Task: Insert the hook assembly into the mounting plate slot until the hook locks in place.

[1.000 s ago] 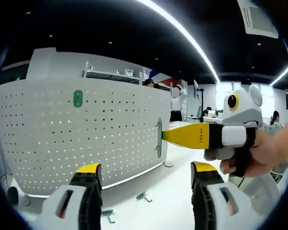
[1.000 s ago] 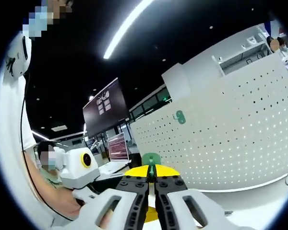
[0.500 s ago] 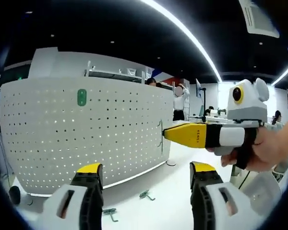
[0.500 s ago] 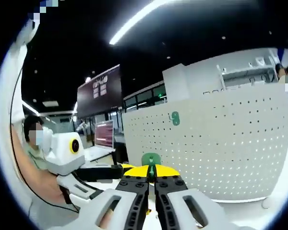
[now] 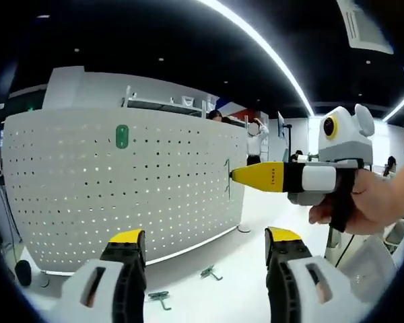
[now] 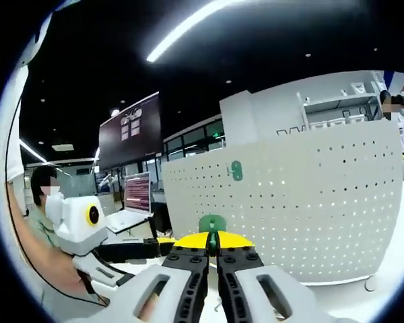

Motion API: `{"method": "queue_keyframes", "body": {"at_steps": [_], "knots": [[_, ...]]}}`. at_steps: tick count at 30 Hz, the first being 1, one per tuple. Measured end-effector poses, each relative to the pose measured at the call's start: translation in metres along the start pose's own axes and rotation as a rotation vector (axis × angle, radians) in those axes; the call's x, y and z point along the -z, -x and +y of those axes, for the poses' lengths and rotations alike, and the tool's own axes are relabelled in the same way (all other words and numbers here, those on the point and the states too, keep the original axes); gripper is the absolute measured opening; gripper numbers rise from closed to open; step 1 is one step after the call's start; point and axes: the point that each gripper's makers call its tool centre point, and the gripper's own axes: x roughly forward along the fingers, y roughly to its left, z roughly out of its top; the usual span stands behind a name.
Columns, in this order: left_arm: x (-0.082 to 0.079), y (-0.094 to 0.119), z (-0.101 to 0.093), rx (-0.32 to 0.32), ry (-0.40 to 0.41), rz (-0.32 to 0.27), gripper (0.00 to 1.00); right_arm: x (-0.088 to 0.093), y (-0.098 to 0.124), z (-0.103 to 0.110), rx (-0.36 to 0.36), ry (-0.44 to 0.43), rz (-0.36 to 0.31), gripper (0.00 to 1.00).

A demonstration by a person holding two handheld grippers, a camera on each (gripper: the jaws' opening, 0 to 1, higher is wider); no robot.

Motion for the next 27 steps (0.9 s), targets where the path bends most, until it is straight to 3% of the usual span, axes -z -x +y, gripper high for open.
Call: {"method": "queue_keyframes", "body": {"at_steps": [7,27], "knots": [[0.002,0.011,0.018,-0.043,-0.004,-0.001,0.74,-0.006,-0.007,-0.011,0.050,-0.015,0.000,0.00],[-0.003,0.032,0.034,-0.085,-0.030,-0.034,0.72,-0.026,-0.046,-0.028,0.122,0.017,-0.010,0.01]]}}
